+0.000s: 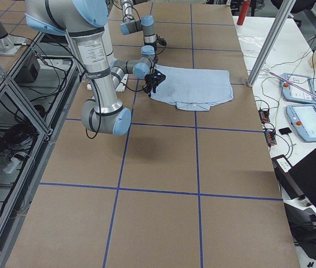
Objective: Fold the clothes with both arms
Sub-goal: 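Grasp the near edge of the folded shirt with both grippers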
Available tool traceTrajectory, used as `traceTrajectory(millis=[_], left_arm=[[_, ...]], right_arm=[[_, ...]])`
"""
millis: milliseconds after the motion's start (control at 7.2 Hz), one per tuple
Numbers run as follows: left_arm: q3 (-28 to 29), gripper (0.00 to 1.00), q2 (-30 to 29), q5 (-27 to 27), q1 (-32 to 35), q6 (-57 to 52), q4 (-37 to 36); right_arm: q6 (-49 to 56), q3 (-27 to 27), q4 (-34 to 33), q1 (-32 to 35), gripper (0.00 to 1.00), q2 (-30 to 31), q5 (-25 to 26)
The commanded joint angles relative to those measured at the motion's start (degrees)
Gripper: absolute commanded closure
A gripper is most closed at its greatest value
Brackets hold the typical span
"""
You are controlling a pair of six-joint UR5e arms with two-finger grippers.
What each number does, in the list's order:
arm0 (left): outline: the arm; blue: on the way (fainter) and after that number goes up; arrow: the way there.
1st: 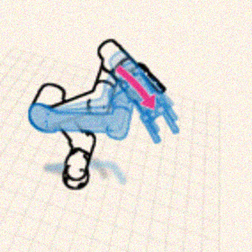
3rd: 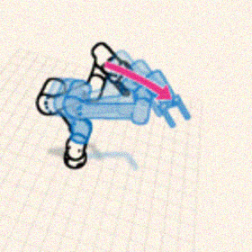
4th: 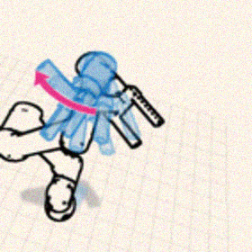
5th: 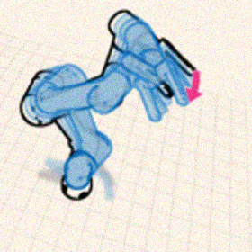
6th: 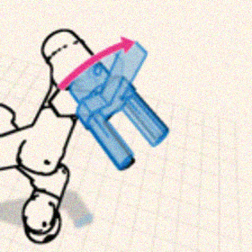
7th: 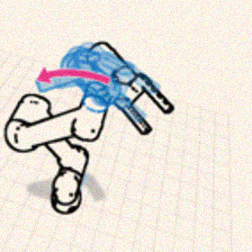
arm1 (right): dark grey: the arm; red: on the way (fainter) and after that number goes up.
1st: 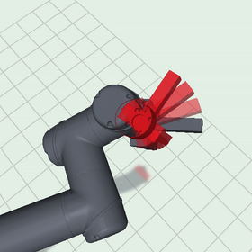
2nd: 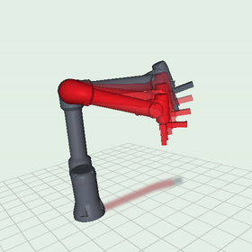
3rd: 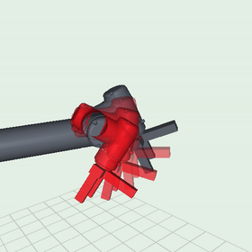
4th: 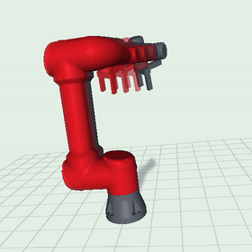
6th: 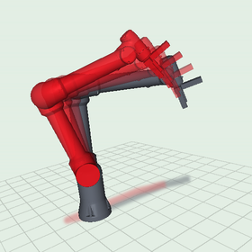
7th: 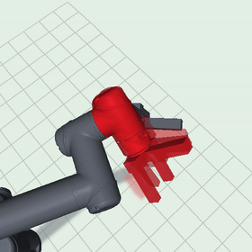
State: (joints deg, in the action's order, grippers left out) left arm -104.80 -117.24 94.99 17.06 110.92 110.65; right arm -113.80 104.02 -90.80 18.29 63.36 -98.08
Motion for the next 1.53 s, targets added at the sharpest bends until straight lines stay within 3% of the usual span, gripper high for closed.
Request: traceTrajectory(millis=[0, 278, 417, 555, 694, 833, 1388], left_arm=[[0.2, 1.00, 0.0, -0.1, 0.0, -0.1, 0.0], [0.3, 1.00, 0.0, -0.2, 0.0, -0.1, 0.1], [0.3, 1.00, 0.0, -0.2, 0.0, -0.1, 0.1], [0.4, 1.00, 0.0, -0.2, 0.0, -0.1, 0.1], [0.4, 1.00, 0.0, -0.2, 0.0, -0.1, 0.1], [0.4, 1.00, 0.0, -0.2, 0.1, -0.1, 0.1], [0.4, 1.00, 0.0, -0.3, 0.0, -0.1, 0.1]], right_arm=[[0.3, 0.0, 0.0, 0.0, 0.83, 0.0, -0.1], [0.3, 0.2, 0.0, 0.0, 0.77, 0.1, 0.0], [0.3, 0.3, 0.0, 0.0, 0.66, 0.1, 0.0], [0.0, 0.3, 0.0, 0.0, 0.50, 0.1, 0.1], [-0.2, 0.2, -0.1, 0.0, 0.21, 0.1, 0.1], [-0.3, 0.2, -0.1, 0.0, 0.08, 0.1, 0.2], [-0.3, 0.0, -0.1, -0.1, 0.09, 0.0, 0.2]])
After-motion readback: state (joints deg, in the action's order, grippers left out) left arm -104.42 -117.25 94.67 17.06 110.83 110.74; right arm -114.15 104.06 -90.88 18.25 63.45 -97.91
